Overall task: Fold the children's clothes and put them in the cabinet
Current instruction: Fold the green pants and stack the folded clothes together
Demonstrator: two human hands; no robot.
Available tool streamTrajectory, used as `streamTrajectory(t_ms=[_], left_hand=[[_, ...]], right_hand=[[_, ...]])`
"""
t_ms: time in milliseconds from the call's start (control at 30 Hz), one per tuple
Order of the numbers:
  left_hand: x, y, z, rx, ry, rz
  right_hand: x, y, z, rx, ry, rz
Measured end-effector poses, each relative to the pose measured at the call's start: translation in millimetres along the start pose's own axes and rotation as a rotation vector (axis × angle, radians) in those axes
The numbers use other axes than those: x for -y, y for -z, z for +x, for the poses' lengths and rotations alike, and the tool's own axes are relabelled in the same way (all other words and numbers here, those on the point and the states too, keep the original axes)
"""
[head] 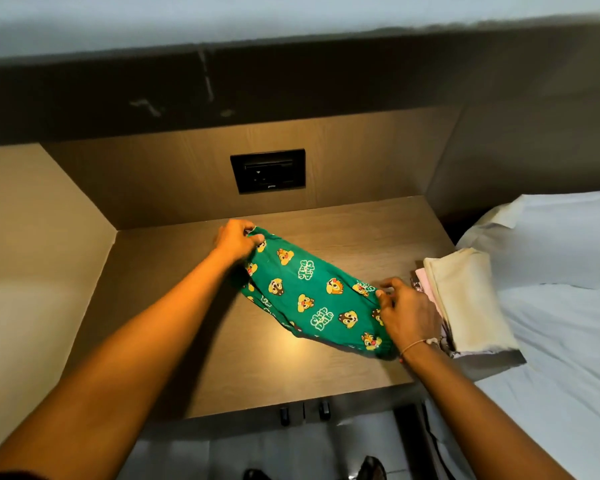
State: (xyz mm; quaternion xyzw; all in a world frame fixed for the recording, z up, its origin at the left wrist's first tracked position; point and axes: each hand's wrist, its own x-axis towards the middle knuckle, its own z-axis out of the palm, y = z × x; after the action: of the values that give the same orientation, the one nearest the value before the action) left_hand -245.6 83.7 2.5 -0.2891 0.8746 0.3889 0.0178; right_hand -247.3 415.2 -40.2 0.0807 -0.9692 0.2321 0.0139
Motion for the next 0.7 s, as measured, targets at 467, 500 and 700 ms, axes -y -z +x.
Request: streamTrajectory(t_ms=[467,500,700], left_hand=[[76,-90,-81,0.066,-0.255,0.628],[78,-80,-69,0.108,-0.287,0.633],[68,-31,-28,0.133,-0.403,0.751]], right_hand=[[-12,-24,-35,0.487,0.523,-0.280],[-8,-26,-45,0.498,0.531,-0.253],[34,-33,-87,0.438,0.532,-0.175]])
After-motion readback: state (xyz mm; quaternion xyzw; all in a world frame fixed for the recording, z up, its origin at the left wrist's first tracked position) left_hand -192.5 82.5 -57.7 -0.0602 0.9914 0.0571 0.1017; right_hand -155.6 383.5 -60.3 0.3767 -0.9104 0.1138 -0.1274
